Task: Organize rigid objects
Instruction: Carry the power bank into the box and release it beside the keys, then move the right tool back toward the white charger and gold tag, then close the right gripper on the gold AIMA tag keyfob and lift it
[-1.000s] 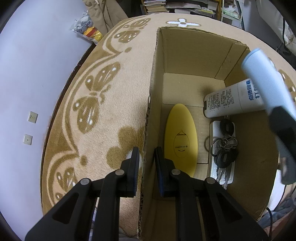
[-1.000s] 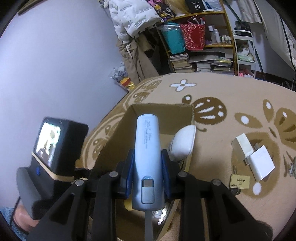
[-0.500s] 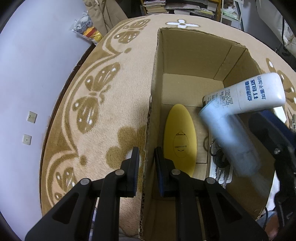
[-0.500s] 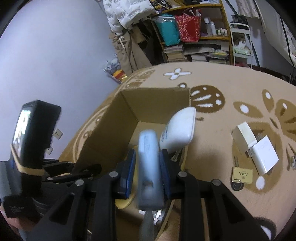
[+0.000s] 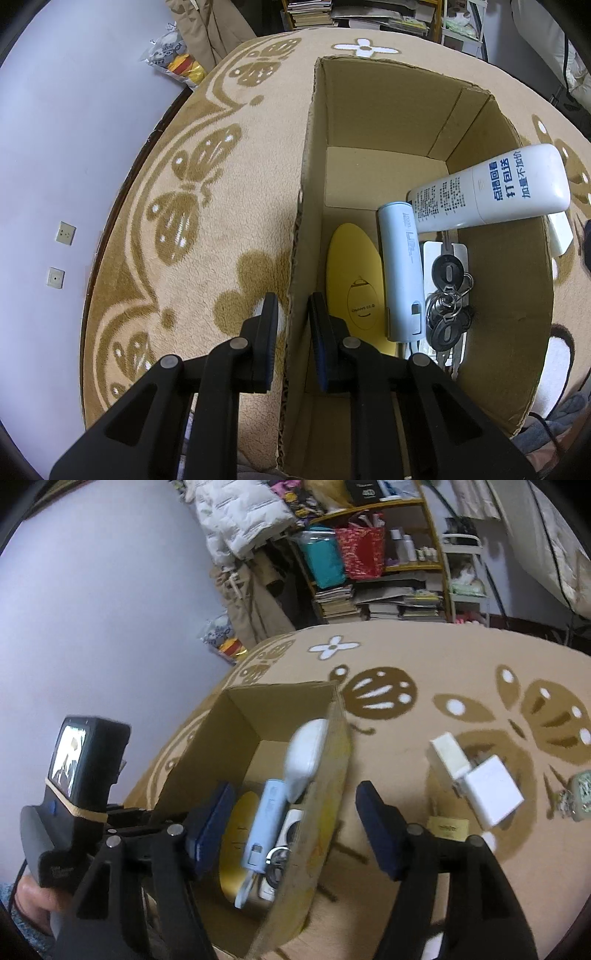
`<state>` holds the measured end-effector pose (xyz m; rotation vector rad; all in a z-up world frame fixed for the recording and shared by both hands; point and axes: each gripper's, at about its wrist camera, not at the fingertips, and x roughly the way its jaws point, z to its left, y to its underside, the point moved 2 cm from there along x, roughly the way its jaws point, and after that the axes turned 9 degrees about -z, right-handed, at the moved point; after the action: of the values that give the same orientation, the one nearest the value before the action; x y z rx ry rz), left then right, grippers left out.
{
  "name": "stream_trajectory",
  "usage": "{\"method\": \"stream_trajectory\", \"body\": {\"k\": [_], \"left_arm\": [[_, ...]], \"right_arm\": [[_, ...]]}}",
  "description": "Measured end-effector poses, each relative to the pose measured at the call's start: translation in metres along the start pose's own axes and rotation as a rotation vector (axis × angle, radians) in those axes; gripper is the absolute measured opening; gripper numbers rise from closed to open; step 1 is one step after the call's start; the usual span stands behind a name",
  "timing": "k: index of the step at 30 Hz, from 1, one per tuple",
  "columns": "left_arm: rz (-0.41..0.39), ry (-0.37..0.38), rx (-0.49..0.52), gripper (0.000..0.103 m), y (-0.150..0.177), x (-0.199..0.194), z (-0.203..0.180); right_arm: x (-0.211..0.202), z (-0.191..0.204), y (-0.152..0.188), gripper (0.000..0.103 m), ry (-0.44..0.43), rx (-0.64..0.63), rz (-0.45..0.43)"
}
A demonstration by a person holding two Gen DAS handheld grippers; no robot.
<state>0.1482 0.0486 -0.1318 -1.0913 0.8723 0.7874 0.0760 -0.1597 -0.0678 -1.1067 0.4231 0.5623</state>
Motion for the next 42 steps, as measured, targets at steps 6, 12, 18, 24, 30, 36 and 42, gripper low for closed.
{"method": "stream_trajectory", "body": {"k": [6,12,18,24,30,36,42], "left_arm": [[0.001,0.0,-0.005,0.018,0.0,0.0,0.002],[0.0,-0.004,0.001,0.018,0.0,0.001,0.002],[-0.001,-0.005,0.002,0.018,0.0,0.001,0.002],[0.001,-0.004,-0.001,0.018,0.0,0.001,0.002],[0.001,-0.005,0.0,0.018,0.0,0.001,0.002],[0.001,-0.005,0.0,0.019,0.0,0.001,0.002],[0.001,-0.004,-0.001,0.019,0.0,0.001,0.002]], "right_arm": [[-0.014,-0.028,-0.006,0.089,0.113,-0.002,-0.058],[-0.004,-0.058,0.0,0.09,0.217,0.017,-0.015],[0.011,-0.084,0.019,0.09,0.304,0.019,0.034],[0.023,-0.102,0.034,0.09,0.337,0.04,0.071],[0.036,-0.111,0.047,0.09,0.349,0.066,0.121],[0.046,-0.117,0.052,0.085,0.351,0.078,0.141],[0.054,-0.13,0.056,0.081,0.35,0.127,0.152]]}}
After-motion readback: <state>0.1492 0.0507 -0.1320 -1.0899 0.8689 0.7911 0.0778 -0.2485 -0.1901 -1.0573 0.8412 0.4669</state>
